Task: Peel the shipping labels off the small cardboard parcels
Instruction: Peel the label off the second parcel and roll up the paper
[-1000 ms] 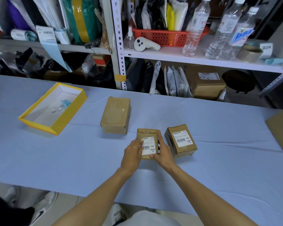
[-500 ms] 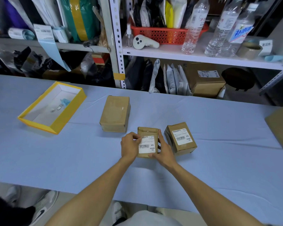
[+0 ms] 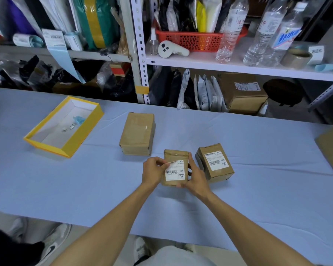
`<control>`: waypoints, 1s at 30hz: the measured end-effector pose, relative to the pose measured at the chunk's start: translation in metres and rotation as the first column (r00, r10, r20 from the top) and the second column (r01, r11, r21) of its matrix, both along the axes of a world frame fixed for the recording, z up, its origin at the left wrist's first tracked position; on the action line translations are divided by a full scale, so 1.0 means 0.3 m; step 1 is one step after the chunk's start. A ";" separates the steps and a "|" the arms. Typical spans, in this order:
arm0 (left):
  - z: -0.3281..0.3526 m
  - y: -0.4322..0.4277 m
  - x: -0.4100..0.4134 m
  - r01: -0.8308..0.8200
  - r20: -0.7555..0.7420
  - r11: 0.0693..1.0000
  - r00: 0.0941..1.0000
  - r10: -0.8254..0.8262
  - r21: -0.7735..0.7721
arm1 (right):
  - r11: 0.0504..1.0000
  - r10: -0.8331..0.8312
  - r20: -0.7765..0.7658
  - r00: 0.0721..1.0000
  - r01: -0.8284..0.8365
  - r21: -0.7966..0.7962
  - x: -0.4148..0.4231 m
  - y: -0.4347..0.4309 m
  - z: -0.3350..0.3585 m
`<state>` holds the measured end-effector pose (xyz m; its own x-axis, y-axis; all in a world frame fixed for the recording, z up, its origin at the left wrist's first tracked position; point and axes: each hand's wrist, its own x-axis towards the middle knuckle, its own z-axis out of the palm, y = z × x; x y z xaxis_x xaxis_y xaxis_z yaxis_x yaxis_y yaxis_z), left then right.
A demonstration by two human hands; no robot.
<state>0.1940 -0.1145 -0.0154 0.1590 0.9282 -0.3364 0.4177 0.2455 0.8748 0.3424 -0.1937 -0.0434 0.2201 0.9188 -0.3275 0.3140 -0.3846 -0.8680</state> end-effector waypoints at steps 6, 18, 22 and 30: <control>0.013 0.003 -0.001 0.044 -0.028 0.999 0.999 -0.043 0.010 | 1.000 0.027 0.037 0.999 -0.027 0.000 -0.011 0.006 0.019; 0.015 -0.004 0.002 0.015 -0.013 1.000 1.000 -0.015 -0.025 | 0.999 0.039 0.051 0.998 -0.040 0.015 -0.020 0.004 0.045; 0.014 -0.002 0.001 0.021 -0.022 0.999 1.000 -0.021 -0.028 | 0.999 0.043 0.029 0.999 -0.043 0.008 -0.017 0.005 0.045; 0.015 -0.006 0.006 0.013 -0.006 1.000 1.000 -0.013 -0.023 | 0.999 0.052 0.042 0.998 -0.052 -0.003 -0.019 0.006 0.052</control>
